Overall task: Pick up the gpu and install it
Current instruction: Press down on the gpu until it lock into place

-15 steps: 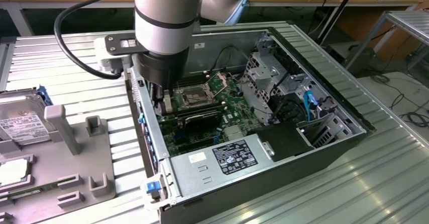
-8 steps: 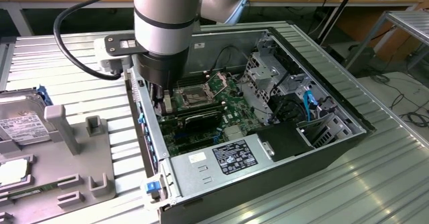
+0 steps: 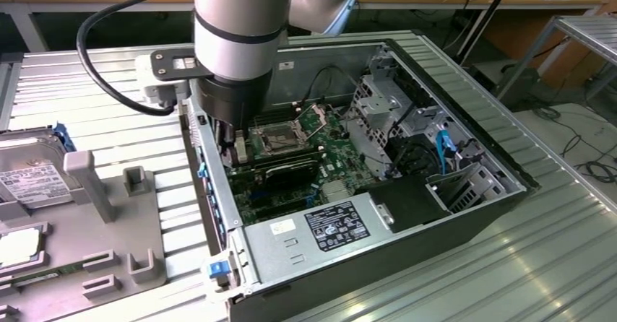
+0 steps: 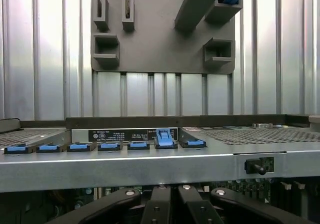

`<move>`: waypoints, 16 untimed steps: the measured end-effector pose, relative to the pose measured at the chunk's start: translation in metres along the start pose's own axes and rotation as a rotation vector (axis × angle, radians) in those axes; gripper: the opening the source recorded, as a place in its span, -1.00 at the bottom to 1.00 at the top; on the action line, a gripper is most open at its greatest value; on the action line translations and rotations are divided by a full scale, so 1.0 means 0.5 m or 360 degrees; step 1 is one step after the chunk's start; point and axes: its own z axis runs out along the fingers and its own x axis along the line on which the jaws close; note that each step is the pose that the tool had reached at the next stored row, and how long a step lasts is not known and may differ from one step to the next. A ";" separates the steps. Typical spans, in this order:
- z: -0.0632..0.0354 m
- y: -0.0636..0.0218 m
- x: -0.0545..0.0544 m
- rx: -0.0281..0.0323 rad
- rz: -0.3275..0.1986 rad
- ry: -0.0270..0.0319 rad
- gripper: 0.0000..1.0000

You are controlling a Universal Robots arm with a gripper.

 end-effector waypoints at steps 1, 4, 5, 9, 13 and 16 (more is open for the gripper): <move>-0.003 0.000 0.000 -0.00050 0.0001 -0.00015 -0.79; -0.032 0.000 -0.003 -0.00265 0.0003 0.00003 -0.79; -0.032 -0.005 -0.003 -0.00278 0.0002 -0.00044 -0.79; -0.035 -0.043 -0.003 -0.00282 0.0002 -0.00152 -0.79; -0.038 -0.087 -0.004 -0.00281 0.0001 -0.00207 -0.79; -0.040 -0.120 -0.004 -0.00282 0.0001 -0.00208 -0.79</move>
